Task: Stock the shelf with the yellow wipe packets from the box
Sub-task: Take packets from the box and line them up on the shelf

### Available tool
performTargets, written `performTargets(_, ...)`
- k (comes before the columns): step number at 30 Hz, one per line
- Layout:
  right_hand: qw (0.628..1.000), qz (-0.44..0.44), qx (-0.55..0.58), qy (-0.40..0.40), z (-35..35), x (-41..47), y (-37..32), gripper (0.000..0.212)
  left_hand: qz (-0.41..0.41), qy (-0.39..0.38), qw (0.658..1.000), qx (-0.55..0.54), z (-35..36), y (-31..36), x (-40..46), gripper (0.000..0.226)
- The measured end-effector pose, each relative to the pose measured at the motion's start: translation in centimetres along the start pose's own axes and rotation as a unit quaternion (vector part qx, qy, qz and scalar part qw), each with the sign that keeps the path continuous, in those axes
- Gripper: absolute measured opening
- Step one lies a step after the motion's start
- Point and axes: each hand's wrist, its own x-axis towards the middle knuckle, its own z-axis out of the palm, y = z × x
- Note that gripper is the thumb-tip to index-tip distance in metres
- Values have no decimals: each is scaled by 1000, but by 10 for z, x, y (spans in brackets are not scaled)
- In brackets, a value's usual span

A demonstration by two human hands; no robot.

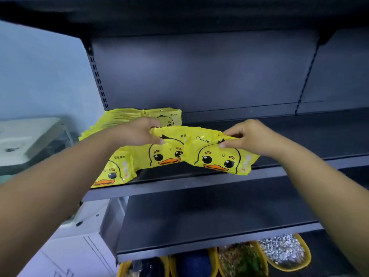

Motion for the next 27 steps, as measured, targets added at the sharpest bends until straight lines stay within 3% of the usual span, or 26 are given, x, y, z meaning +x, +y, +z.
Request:
performTargets(3,1000,15,-18,16,-2,25,1,22,17,11,1000,17,-14,-12,42,29)
performTargets(8,997,37,-64,11,7,59,12,25,23,28,999,10,-16,-37,112,50)
performTargets(12,996,64,-66,-2,22,75,26,22,33,46,998,-37,-5,-52,157,25)
performTargets(15,996,80,-41,1,33,82,38,16,41,46,997,-43,2,-62,179,20)
performTargets(19,995,95,-20,16,45,84,53,19,43,32,998,-17,9,-78,196,42)
performTargets(22,995,97,-21,13,51,86,59,29,32,35,999,3,9,-89,206,42)
performTargets(27,996,86,-14,27,56,89,60,26,13,50,998,29,10,-112,215,53)
